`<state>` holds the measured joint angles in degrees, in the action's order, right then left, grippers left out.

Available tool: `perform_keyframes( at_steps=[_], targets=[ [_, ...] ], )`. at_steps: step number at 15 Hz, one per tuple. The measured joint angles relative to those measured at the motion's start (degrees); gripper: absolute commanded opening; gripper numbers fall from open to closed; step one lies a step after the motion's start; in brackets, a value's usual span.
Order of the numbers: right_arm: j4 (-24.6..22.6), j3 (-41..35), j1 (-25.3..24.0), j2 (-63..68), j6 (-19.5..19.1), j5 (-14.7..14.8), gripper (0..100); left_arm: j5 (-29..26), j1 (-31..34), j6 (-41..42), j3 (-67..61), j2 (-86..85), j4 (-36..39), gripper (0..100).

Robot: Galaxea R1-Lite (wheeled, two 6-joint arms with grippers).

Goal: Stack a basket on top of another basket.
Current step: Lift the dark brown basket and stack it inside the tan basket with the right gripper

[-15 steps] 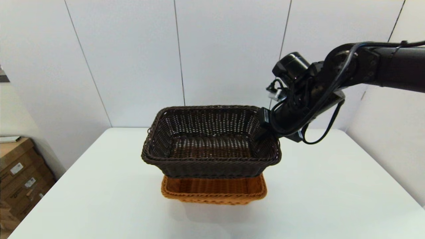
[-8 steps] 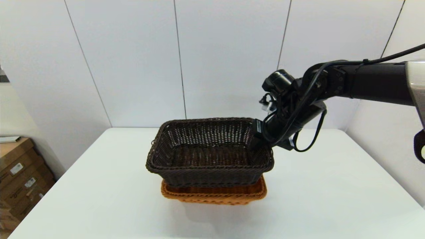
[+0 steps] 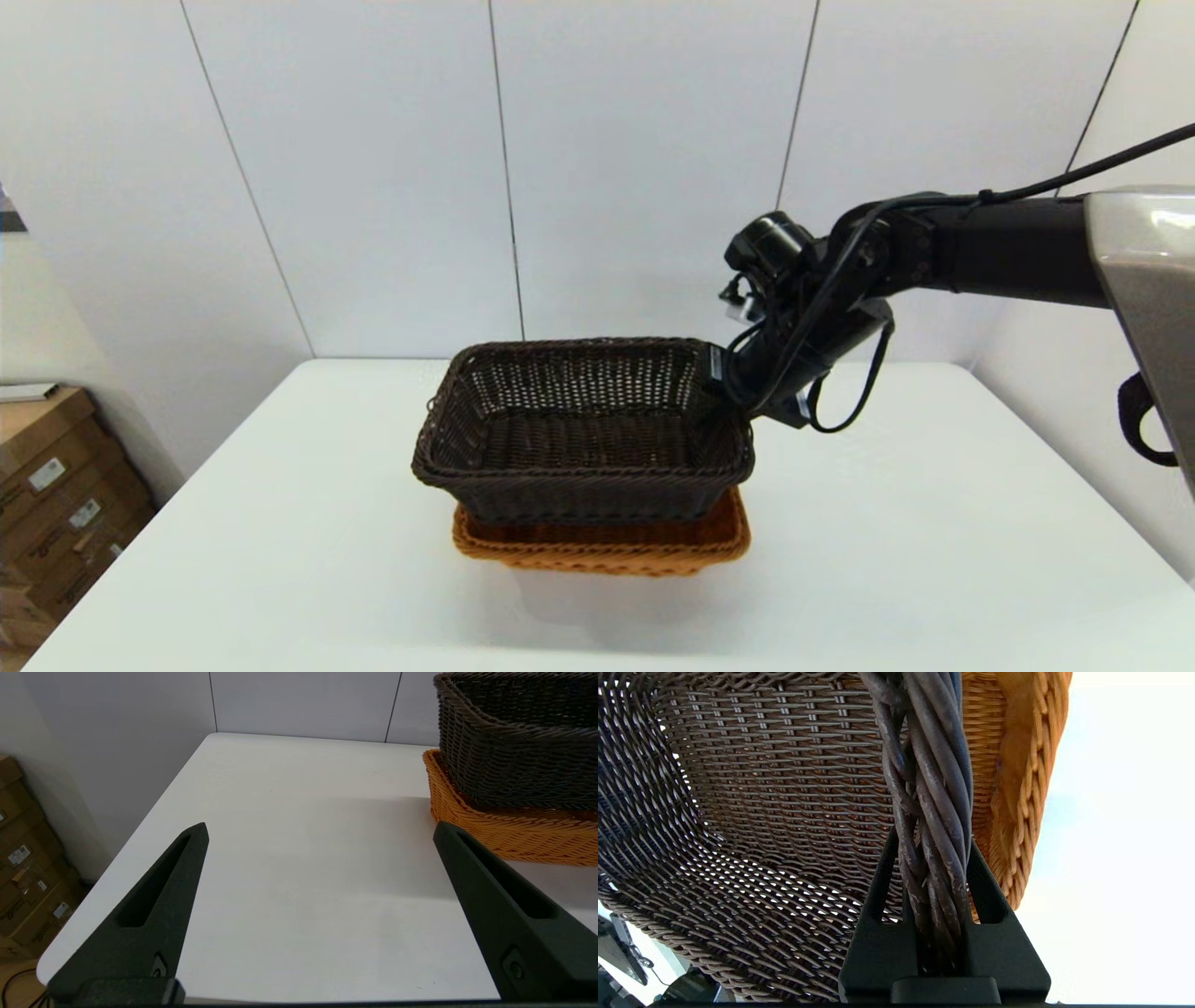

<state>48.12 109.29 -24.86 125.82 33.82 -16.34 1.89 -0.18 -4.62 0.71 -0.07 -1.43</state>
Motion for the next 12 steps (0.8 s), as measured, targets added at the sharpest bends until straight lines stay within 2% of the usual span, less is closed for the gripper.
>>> perform_keyframes(
  at_steps=[12],
  targets=[
    [-0.3, 0.1, 1.5, 3.5, -0.1, 0.0, 0, 0.0, 0.0, 0.0, 0.0, 0.0, 0.0, 100]
  ],
)
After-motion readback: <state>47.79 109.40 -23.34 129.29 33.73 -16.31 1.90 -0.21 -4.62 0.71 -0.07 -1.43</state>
